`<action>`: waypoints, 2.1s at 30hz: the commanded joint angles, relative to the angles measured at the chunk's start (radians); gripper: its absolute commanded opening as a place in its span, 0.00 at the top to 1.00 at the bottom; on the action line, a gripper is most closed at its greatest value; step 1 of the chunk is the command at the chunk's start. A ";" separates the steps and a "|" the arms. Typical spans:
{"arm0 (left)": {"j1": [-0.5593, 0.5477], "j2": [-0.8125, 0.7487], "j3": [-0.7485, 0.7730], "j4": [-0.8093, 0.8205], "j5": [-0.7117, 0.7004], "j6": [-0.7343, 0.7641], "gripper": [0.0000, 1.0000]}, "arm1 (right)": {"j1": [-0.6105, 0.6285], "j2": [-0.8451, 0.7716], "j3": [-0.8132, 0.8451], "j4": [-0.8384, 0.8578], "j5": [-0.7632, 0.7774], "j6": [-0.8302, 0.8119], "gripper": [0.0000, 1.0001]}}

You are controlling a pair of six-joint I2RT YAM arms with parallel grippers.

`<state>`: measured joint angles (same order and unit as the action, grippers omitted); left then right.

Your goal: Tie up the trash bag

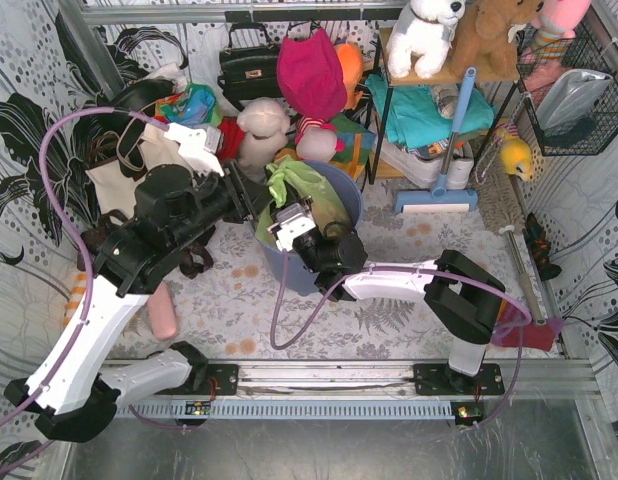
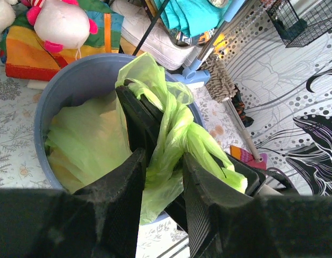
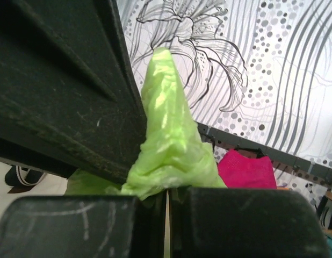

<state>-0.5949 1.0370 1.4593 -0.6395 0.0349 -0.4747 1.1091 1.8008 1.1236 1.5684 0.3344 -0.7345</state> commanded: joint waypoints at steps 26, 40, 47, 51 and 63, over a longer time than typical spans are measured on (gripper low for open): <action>-0.003 -0.004 0.083 0.002 -0.223 0.081 0.52 | -0.005 -0.041 0.023 0.127 -0.174 0.030 1.00; -0.003 -0.034 -0.050 -0.008 0.031 0.033 0.58 | -0.005 -0.050 0.034 0.127 -0.179 0.024 1.00; -0.003 -0.075 -0.092 -0.023 0.108 0.016 0.72 | -0.005 -0.055 0.034 0.127 -0.175 0.011 1.00; -0.003 -0.073 -0.083 -0.056 0.039 0.007 0.75 | -0.005 -0.059 0.032 0.127 -0.175 0.006 1.00; -0.003 -0.030 0.122 -0.047 -0.289 0.002 0.68 | -0.005 -0.064 0.018 0.129 -0.179 0.011 1.00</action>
<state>-0.5949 0.9848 1.5082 -0.7120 -0.1623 -0.4797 1.0992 1.7786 1.1236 1.5726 0.1711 -0.7231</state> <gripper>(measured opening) 0.299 0.003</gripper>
